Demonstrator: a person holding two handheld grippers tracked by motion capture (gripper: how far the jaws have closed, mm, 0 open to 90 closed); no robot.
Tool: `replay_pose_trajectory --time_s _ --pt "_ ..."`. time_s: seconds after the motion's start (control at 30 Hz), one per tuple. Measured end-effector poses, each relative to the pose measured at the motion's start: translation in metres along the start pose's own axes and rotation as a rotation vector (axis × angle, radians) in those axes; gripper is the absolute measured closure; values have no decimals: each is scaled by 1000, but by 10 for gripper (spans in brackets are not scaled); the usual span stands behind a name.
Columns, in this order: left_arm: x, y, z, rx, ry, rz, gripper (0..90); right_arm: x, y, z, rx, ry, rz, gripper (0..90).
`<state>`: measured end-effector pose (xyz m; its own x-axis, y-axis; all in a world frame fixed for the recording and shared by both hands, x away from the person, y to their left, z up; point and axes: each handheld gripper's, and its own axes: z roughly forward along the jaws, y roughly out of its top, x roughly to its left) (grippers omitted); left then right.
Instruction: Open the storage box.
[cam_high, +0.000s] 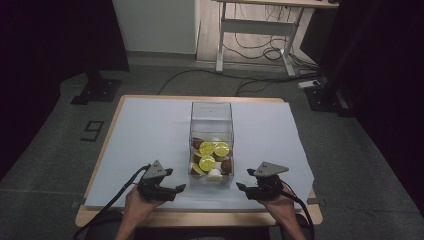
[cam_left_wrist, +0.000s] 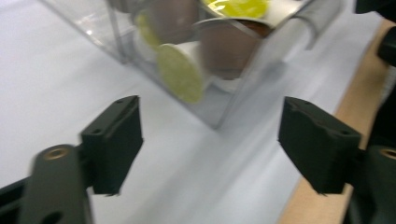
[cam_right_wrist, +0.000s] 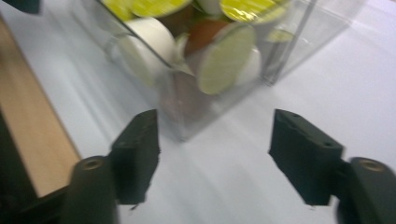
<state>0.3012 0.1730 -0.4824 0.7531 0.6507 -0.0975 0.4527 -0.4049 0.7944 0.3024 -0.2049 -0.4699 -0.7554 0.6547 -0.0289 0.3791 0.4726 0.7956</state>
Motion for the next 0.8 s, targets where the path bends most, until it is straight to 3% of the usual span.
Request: replay_pose_trajectory --time_s 0.17,0.33,0.47,0.63,0.8 --pt "13 -2 3 13 57 -12 117 -13 -3 5 36 -39 28 175" --pt "26 -7 10 43 115 -19 0 -28 -10 16 100 -83 71 119" --pt "35 -12 16 66 134 -37 0 -36 -17 25 113 -119 98 17" --pt "40 -19 24 122 187 -23 0 -41 -25 33 134 -149 102 0" --pt "47 -24 28 145 194 -44 0 -46 -33 41 154 -159 113 0"
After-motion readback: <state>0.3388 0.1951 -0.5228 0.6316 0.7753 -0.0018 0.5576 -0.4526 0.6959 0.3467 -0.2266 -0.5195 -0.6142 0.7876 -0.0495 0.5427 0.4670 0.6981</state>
